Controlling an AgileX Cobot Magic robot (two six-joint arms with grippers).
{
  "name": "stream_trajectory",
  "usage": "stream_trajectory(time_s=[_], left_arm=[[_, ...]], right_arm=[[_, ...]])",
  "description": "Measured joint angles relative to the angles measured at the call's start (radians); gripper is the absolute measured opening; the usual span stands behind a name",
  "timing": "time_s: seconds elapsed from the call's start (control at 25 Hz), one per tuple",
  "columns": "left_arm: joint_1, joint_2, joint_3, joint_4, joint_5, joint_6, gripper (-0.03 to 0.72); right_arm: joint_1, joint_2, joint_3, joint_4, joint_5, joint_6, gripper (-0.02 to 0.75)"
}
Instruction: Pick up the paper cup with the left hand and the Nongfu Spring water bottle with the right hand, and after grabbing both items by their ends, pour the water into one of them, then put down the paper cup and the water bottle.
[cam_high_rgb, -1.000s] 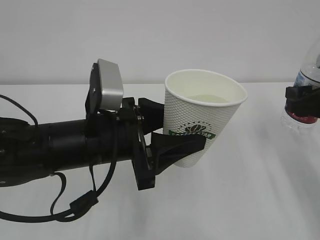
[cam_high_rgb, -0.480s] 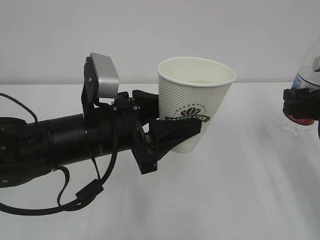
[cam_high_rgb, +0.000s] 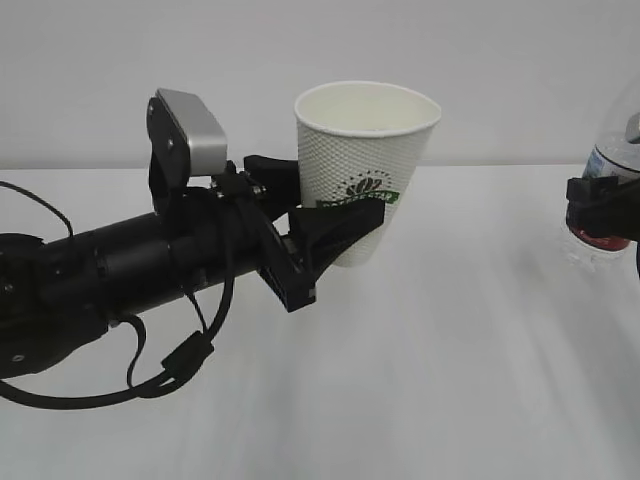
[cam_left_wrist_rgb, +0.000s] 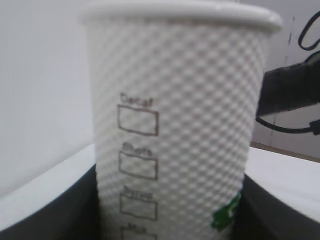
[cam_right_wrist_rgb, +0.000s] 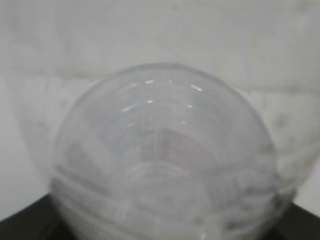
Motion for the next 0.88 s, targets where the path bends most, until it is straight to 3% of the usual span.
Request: stream_trajectory(time_s=[0.4, 0.88], left_arm=[[0.004, 0.0, 0.0, -0.174, 0.002, 0.106, 0.449], [0.145, 0.0, 0.0, -0.182, 0.002, 0.112, 0.449]], right_arm=[[0.0, 0.0, 0.0, 0.0, -0.002, 0.0, 0.494], [0.0, 0.0, 0.0, 0.0, -0.027, 0.0, 0.493]])
